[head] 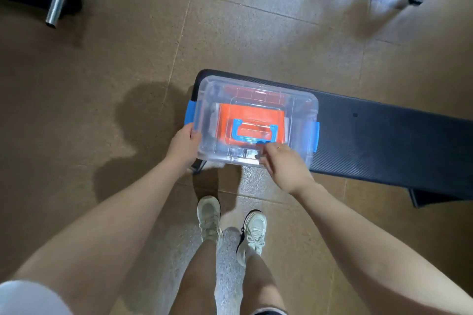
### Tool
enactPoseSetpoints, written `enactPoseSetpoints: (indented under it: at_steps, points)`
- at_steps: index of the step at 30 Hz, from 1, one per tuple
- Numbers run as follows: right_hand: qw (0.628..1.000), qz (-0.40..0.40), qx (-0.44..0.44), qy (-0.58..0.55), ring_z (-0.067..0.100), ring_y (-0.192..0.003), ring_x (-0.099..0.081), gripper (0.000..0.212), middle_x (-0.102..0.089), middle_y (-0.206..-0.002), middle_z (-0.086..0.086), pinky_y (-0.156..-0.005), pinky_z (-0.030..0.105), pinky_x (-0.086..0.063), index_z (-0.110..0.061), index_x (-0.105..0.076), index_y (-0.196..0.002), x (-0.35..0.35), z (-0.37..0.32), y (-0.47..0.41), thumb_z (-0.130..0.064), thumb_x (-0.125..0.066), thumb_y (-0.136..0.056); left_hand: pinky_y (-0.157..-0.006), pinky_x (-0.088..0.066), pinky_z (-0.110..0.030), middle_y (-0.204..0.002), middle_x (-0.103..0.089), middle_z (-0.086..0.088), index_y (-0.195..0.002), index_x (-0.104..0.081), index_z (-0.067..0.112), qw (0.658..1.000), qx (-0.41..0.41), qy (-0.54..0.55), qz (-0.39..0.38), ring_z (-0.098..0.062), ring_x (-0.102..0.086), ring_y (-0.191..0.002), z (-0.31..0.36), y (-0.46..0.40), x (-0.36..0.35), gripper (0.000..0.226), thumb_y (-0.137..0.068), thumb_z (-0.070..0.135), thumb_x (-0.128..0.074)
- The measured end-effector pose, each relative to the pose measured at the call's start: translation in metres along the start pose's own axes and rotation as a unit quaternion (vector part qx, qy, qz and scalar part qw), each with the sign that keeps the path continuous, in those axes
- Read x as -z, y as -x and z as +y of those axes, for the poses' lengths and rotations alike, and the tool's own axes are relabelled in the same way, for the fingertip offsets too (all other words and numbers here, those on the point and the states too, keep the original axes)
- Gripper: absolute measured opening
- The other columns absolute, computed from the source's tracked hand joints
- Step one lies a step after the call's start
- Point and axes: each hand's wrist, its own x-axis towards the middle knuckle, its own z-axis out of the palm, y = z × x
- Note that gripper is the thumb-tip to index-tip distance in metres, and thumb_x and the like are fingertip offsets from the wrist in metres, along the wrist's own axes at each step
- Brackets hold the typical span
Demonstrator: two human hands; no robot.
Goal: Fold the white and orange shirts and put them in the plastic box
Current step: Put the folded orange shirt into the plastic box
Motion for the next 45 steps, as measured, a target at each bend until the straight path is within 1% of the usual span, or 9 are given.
enactPoseSetpoints:
  at_steps: [4, 9, 15, 18, 21, 24, 31, 37, 45]
  points:
    - [0.966, 0.163, -0.196, -0.04, 0.041, -0.124, -0.039, 0.043, -0.04, -0.14, 0.021, -0.101, 0.045, -0.034, -0.006, -0.046, -0.129, -0.014, 0.029, 0.001, -0.01, -0.054, -0.087, -0.093, -0.04, -0.033, -0.133, -0.051, -0.007, -0.14, -0.036, 0.013, 0.999, -0.019, -0.021, 0.022, -0.023, -0.05, -0.118, -0.006, -0.004, -0.007, 0.042, -0.099, 0.019, -0.035]
    - [0.858, 0.155, -0.362, -0.33, 0.03, -0.14, -0.02, 0.066, -0.009, -0.156, 0.017, -0.114, 0.038, -0.018, -0.007, -0.009, -0.147, -0.02, 0.044, 0.002, -0.02, -0.047, -0.096, -0.103, -0.032, -0.029, -0.145, -0.041, -0.005, -0.147, -0.021, 0.022, 0.998, -0.029, 0.002, 0.051, -0.02, -0.041, -0.13, -0.009, -0.001, -0.014, 0.05, -0.099, 0.018, -0.035]
    - [0.621, 0.082, -0.404, -0.667, 0.017, -0.072, -0.061, 0.054, -0.049, -0.133, 0.015, -0.066, 0.034, -0.057, -0.01, -0.03, -0.138, -0.029, 0.051, 0.01, -0.03, -0.053, -0.093, -0.1, -0.04, -0.035, -0.135, -0.049, -0.005, -0.146, -0.023, 0.025, 0.996, -0.026, 0.019, 0.077, -0.018, -0.049, -0.116, -0.011, -0.003, -0.018, 0.049, -0.099, 0.02, -0.036]
    - [0.621, 0.071, -0.414, -0.662, 0.016, -0.068, -0.064, 0.065, -0.045, -0.136, 0.018, -0.042, 0.019, -0.053, -0.016, -0.025, -0.143, -0.029, 0.057, 0.013, -0.027, -0.06, -0.089, -0.1, -0.039, -0.038, -0.137, -0.046, -0.008, -0.147, -0.021, 0.024, 0.995, -0.02, -0.012, 0.093, -0.022, -0.048, -0.119, -0.01, -0.003, -0.022, 0.05, -0.099, 0.019, -0.035]
    - [0.623, 0.075, -0.422, -0.654, 0.02, -0.08, -0.058, 0.075, -0.046, -0.136, 0.016, -0.079, 0.031, -0.057, -0.012, -0.023, -0.143, -0.025, 0.065, 0.01, -0.021, -0.067, -0.083, -0.11, -0.025, -0.043, -0.152, -0.023, -0.01, -0.148, -0.014, 0.023, 0.959, -0.053, -0.238, 0.145, -0.032, -0.028, -0.135, -0.004, 0.004, -0.028, 0.056, -0.097, 0.016, -0.037]
    - [0.682, 0.092, -0.393, -0.61, 0.022, -0.087, -0.057, 0.079, -0.049, -0.128, 0.011, -0.084, 0.036, -0.049, -0.007, -0.021, -0.143, -0.019, 0.074, 0.003, -0.017, -0.069, -0.081, -0.117, -0.005, -0.041, -0.159, 0.001, -0.003, -0.149, -0.005, 0.023, 0.896, -0.21, -0.383, 0.085, -0.025, -0.001, -0.146, 0.007, 0.011, -0.04, 0.06, -0.098, 0.028, -0.036]
    - [0.75, 0.16, -0.352, -0.537, 0.01, -0.07, -0.056, 0.039, -0.06, -0.098, 0.007, -0.053, 0.016, -0.046, -0.001, -0.048, -0.119, -0.011, 0.076, -0.01, -0.017, -0.064, -0.086, -0.117, 0.003, -0.041, -0.158, 0.01, 0.003, -0.147, -0.011, 0.032, 0.862, -0.24, -0.442, -0.066, -0.021, 0.014, -0.145, 0.007, 0.005, -0.067, 0.064, -0.092, 0.053, -0.037]
    - [0.872, 0.172, -0.331, -0.317, 0.023, -0.086, -0.048, 0.037, -0.044, -0.118, 0.013, -0.092, 0.038, -0.044, -0.002, -0.049, -0.117, -0.012, 0.067, -0.009, -0.027, -0.054, -0.09, -0.117, 0.002, -0.041, -0.158, 0.009, 0.003, -0.147, -0.012, 0.031, 0.854, -0.248, -0.453, -0.06, -0.022, 0.012, -0.145, 0.009, 0.008, -0.066, 0.064, -0.092, 0.052, -0.037]
    - [0.886, 0.184, -0.342, -0.253, 0.033, -0.1, -0.053, 0.034, -0.044, -0.125, 0.019, -0.087, 0.038, -0.04, 0.0, -0.045, -0.121, -0.012, 0.055, -0.009, -0.023, -0.044, -0.096, -0.116, 0.006, -0.041, -0.158, 0.008, 0.003, -0.148, -0.012, 0.029, 0.87, -0.243, -0.425, -0.067, -0.021, 0.013, -0.145, 0.008, 0.008, -0.068, 0.064, -0.093, 0.049, -0.038]
